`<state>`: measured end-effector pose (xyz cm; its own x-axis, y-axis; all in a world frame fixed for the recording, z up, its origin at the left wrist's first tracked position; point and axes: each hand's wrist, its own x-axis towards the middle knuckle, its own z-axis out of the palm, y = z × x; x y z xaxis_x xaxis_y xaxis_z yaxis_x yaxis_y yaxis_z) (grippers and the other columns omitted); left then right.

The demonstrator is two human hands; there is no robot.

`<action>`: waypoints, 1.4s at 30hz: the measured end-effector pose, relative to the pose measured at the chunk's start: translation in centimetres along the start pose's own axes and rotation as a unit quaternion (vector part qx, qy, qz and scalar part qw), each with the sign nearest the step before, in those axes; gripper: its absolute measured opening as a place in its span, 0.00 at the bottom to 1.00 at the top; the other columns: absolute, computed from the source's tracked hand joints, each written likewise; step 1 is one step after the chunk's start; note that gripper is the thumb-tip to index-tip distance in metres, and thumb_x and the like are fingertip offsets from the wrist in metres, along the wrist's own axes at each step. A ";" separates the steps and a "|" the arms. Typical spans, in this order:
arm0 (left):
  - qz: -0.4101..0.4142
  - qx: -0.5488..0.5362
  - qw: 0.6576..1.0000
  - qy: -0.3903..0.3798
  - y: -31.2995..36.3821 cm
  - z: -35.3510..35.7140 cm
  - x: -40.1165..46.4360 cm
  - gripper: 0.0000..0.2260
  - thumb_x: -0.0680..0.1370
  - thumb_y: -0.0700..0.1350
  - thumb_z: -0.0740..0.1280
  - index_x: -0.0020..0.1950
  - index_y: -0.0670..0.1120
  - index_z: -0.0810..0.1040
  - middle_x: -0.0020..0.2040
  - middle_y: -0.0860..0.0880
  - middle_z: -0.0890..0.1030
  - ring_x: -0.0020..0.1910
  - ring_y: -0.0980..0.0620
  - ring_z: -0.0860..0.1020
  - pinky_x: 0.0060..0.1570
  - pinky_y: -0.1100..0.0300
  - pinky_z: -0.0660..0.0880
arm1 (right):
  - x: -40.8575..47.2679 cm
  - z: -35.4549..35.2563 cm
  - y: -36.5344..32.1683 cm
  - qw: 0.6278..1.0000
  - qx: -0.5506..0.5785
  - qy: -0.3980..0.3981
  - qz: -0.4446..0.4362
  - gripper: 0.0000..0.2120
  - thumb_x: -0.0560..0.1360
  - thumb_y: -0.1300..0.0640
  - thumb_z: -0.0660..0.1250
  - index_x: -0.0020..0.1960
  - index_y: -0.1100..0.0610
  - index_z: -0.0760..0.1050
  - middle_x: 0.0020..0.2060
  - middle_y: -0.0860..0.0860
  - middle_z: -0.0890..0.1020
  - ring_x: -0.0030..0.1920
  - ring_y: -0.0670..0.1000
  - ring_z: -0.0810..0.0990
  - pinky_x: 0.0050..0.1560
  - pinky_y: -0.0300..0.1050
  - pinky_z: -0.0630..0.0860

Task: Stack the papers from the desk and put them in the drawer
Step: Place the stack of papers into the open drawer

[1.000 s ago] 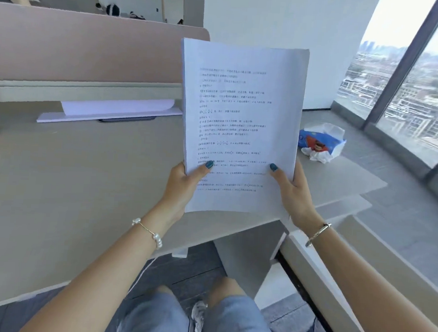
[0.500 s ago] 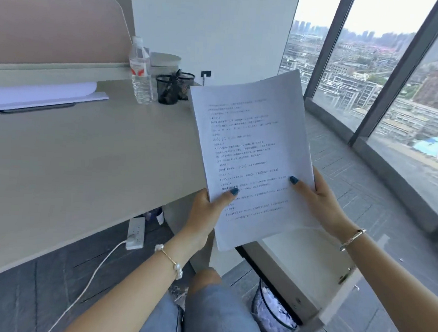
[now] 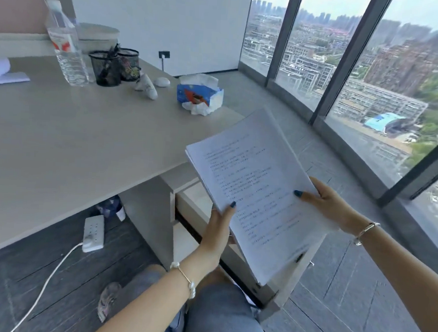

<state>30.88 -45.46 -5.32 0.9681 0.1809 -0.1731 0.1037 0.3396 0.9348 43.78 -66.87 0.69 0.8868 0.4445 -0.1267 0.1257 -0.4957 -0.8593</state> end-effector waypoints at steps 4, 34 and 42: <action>-0.060 -0.021 0.998 0.022 -2.6 1.2 1.1 0.08 0.77 0.52 0.61 0.56 0.57 0.70 0.54 0.49 0.80 0.53 0.48 0.79 0.50 0.48 0.80 | 1.6 -1.5 2.5 0.997 -0.034 -0.043 0.047 0.13 0.75 0.55 0.65 0.58 0.44 0.73 0.51 0.54 0.83 0.45 0.54 0.85 0.45 0.54 0.83; 0.166 0.547 0.820 -0.036 11.4 -10.0 21.1 0.23 0.74 0.57 0.64 0.66 0.47 0.74 0.72 0.51 0.69 0.73 0.58 0.61 0.75 0.56 0.50 | 12.0 0.9 10.3 0.951 -0.027 -0.219 0.218 0.16 0.74 0.56 0.68 0.61 0.51 0.74 0.56 0.54 0.82 0.52 0.52 0.83 0.49 0.46 0.81; 0.165 0.534 0.828 -0.039 11.4 -10.1 20.9 0.24 0.73 0.58 0.65 0.65 0.48 0.75 0.72 0.52 0.70 0.73 0.58 0.61 0.75 0.54 0.52 | 13.5 4.3 11.9 0.934 -0.208 -0.222 0.190 0.25 0.73 0.48 0.66 0.67 0.54 0.67 0.66 0.51 0.74 0.62 0.50 0.75 0.65 0.49 0.71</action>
<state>49.97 -28.52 -1.42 0.9914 0.0273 0.1283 -0.0671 -0.7347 0.6751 55.35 -63.56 -13.36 0.6428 0.3970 -0.6551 0.0826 -0.8862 -0.4560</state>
